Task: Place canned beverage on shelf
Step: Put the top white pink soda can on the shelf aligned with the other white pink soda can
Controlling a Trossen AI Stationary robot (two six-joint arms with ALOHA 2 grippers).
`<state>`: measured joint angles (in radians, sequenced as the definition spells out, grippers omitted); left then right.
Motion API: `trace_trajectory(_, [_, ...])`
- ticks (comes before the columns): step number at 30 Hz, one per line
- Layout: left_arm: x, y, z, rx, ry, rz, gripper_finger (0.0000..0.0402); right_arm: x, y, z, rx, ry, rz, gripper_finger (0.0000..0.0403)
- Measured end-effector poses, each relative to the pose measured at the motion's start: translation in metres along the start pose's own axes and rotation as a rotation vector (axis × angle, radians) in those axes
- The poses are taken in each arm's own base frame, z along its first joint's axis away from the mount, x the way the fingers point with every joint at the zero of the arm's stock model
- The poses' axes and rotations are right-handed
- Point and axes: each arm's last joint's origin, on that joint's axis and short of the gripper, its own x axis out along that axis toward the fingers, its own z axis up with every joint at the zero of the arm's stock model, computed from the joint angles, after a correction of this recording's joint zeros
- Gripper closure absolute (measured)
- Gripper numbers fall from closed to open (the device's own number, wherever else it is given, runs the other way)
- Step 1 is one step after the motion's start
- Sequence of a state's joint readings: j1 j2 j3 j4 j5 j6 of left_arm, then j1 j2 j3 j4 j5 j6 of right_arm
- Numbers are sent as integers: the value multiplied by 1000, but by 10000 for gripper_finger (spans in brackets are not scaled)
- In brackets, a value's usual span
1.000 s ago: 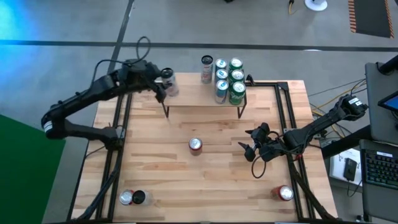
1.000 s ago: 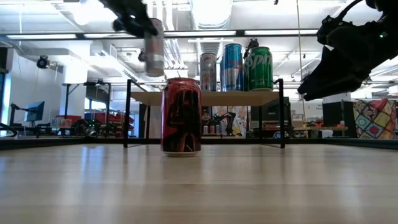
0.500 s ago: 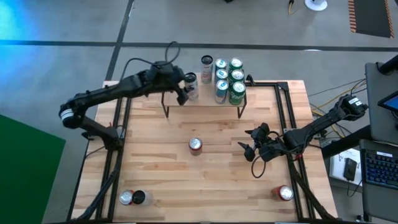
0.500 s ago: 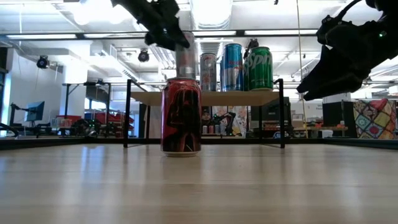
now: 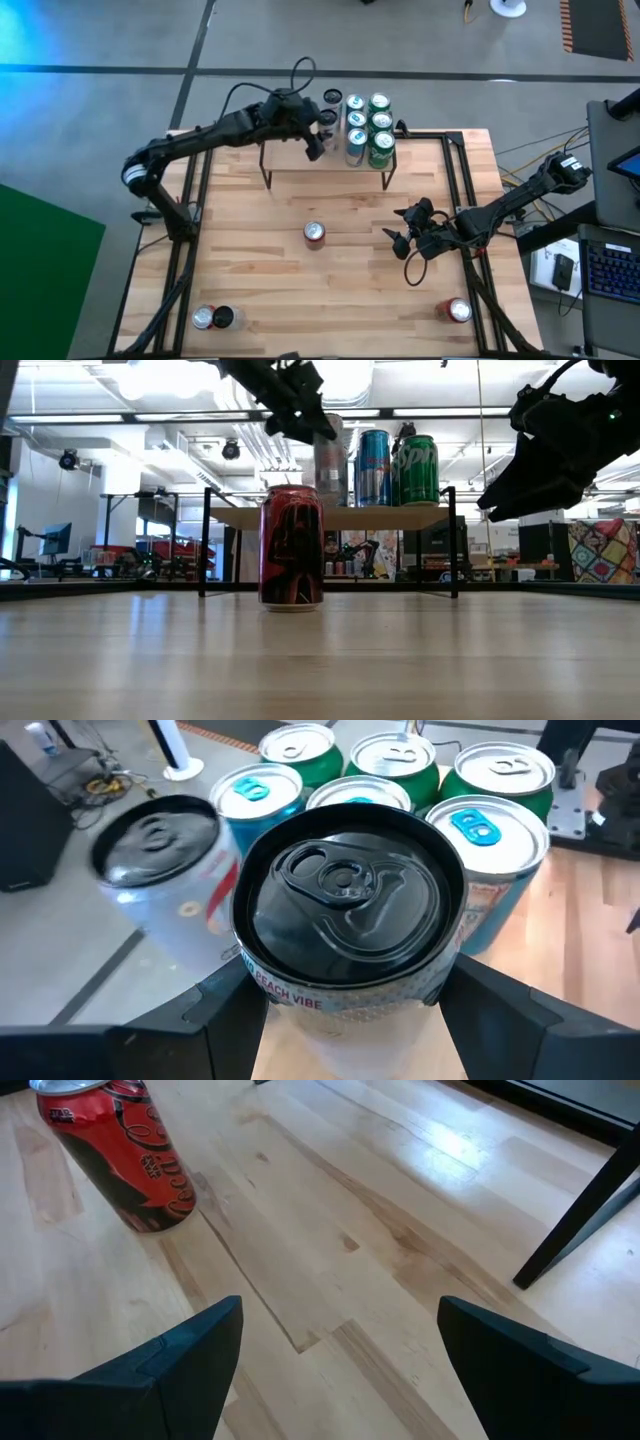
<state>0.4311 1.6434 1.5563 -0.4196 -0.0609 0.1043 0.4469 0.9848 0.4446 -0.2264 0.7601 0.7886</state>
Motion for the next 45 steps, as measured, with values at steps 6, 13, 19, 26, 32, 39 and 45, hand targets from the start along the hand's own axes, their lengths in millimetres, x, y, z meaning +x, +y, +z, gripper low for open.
trace_trajectory(6, [14,-1,-1,1,14,-1,157,0,0,0,-3,1,0,78])
trace_trajectory(13, [16,0,-1,-1,9,10,150,0,0,0,-7,1,0,78])
trace_trajectory(19, [17,0,-2,5,17,45,118,0,0,0,-5,2,1,78])
trace_trajectory(26, [24,-1,-11,-1,0,54,90,0,0,0,-4,4,3,78])
trace_trajectory(32, [23,0,-14,0,11,86,88,0,0,0,-4,6,6,78])
trace_trajectory(39, [-6,1,-2,36,-39,90,88,0,0,0,-5,7,5,78])
trace_trajectory(45, [-37,0,2,57,-28,80,87,0,0,-1,-8,9,4,78])
